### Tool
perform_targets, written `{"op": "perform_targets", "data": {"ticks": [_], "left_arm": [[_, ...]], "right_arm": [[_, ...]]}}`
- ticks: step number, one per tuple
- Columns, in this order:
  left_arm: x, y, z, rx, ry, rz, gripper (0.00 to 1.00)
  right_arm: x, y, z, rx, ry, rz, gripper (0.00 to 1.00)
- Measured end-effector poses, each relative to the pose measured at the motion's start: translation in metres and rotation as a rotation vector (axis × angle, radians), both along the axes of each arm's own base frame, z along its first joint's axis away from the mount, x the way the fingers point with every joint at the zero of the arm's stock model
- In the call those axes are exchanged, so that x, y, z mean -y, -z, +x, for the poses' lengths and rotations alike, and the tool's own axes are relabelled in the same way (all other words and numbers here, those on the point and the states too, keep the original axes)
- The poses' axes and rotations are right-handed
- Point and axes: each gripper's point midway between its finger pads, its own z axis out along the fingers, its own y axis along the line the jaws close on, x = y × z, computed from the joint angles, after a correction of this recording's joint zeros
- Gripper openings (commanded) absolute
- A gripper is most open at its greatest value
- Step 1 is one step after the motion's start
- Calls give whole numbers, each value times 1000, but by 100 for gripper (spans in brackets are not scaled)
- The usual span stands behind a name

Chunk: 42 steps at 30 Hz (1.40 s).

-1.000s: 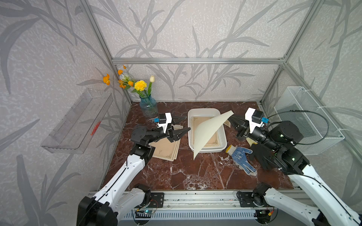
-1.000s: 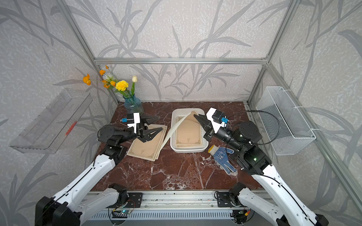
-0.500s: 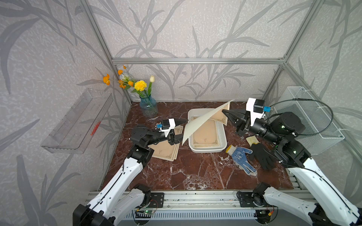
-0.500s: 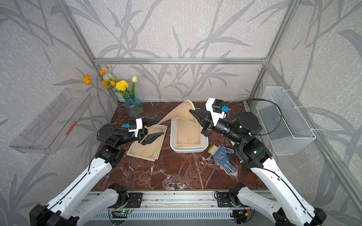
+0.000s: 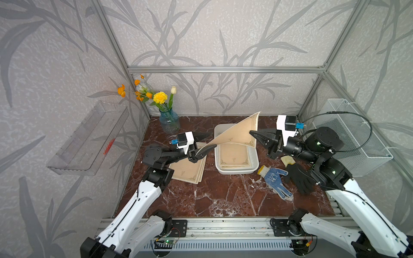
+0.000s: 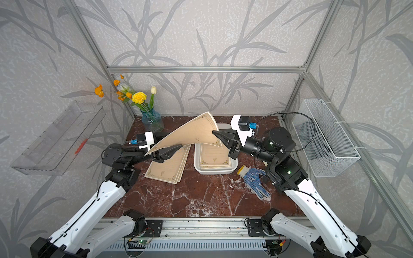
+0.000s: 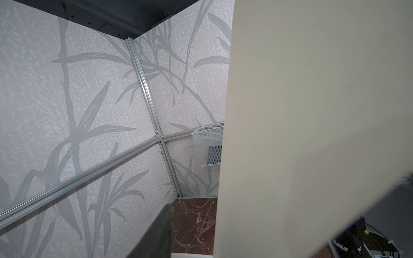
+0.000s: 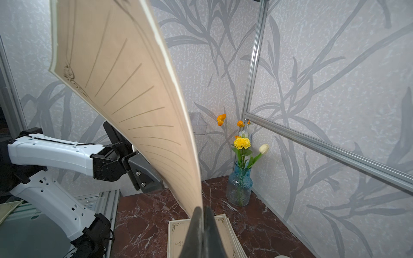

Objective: Take out the stationery paper from the storage box
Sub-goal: Pick up the stationery paper from the storage box.

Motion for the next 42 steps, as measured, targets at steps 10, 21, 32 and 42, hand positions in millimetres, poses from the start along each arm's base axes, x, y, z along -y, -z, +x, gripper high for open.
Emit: {"op": "perform_targets", "data": {"ticks": [10,21,32,42], "left_arm": [[-4,-12,-7,-6,7,-37,10],[-4,-27,-6,-19,7,-30,0],[1,-35,-1,-68,-7,123,0],[-43,11,65,-363,-225,248,0]], "right_arm": [[-6,22,4,-58,-22,-6,0],[2,26,-5,-43,-14,6,36],[8,29,-6,-10,19,-17,58],[9,33,-4,-23,26,-26,58]]}}
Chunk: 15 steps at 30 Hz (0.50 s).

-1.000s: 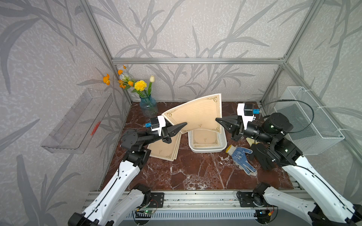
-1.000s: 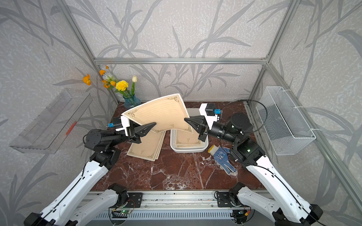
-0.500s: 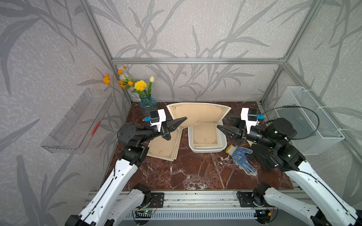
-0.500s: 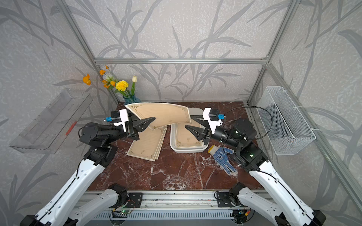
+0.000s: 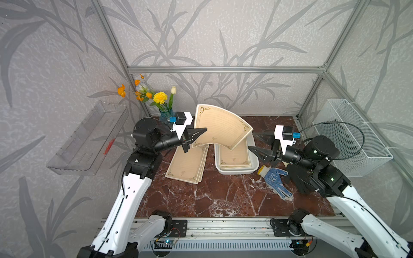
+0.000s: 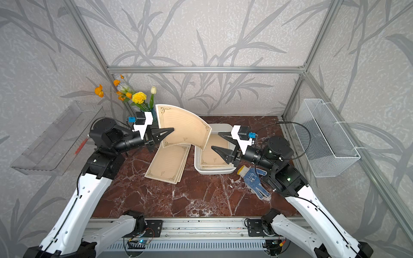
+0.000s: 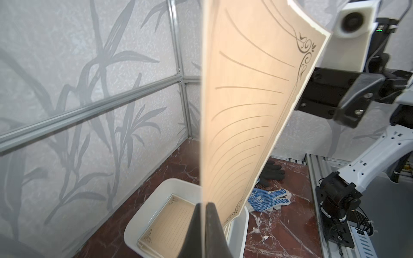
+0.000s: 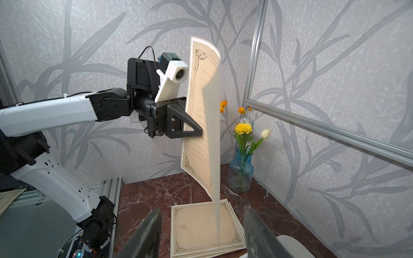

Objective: Take out the stationery paper from the storage box
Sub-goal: Pick up the stationery paper from the storage box.

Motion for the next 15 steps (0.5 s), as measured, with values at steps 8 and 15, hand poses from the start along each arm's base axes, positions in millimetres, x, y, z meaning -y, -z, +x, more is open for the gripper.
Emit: {"op": "perform_targets", "data": {"ticks": [8,15], "left_arm": [[-40,71,38,-272,-241,136,0],[-79,131,60,-493,-392,263,0]], "right_arm": [[-19,31,32,-140,14,-9,59],[-21,40,38,-136,28,-32,58]]}}
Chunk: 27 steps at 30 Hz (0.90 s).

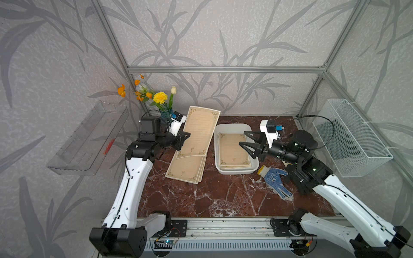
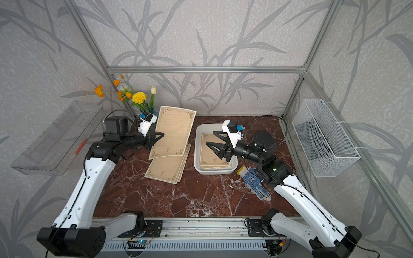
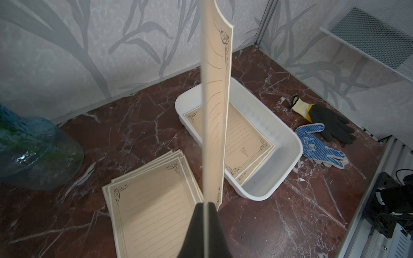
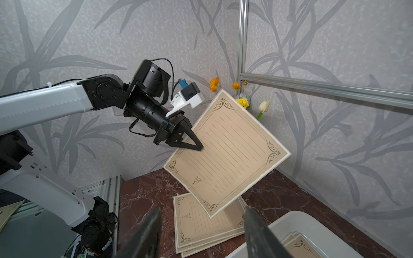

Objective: Take out the stationery paper from the storage box
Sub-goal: Pick up the stationery paper from the storage box, then place the stationery paper at the center of the board.

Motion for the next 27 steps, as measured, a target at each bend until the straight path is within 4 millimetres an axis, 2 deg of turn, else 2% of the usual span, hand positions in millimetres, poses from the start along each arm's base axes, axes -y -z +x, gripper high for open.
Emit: {"op": "perform_targets", "data": {"ticks": [5,8,18,27], "left_arm": [[-22,44,4,-180,-43,14,0],[-26,59,3,-268,-38,-15,0],[-14,65,4,-415,68,-98,0],[-12,95,17,-596,112,-160,0]], "right_arm": [[-1,0,0,18,0,-10,59],[-3,0,-2,28,-7,-15,59],[-10,11,-7,33,-18,-45,58],[-16,22,-11,58,-34,-102,59]]}}
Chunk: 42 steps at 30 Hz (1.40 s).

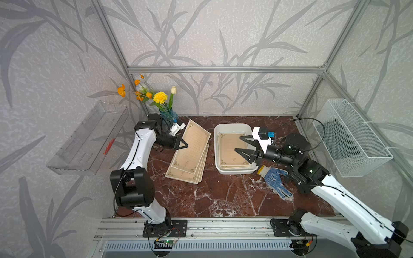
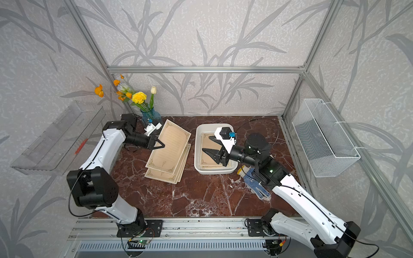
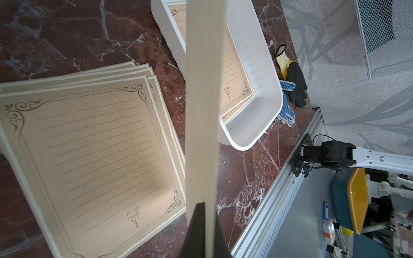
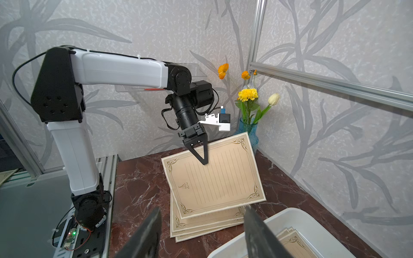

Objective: Take out the stationery paper from the storage box
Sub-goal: Place the stationery paper at the center of the board.

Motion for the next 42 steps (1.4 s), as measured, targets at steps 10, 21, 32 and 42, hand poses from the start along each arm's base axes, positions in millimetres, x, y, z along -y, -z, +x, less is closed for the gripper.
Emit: {"op": "perform_targets", "data": {"ticks": [10,21,32,42], "left_arm": [[4,36,16,-212,29,-83,0],[14,8,14,-170,35,-168,0],[8,40,9,-280,2,-135,0],[0,77,15,-383,-16,-97,0]], "right_arm": [[0,7,1,7,9,-34,59],[-2,11,-1,0,13,-46,58],[-6,11,-4,-6,-2,-47,59],[-8,11,-8,-9,-17,-44,59]]}}
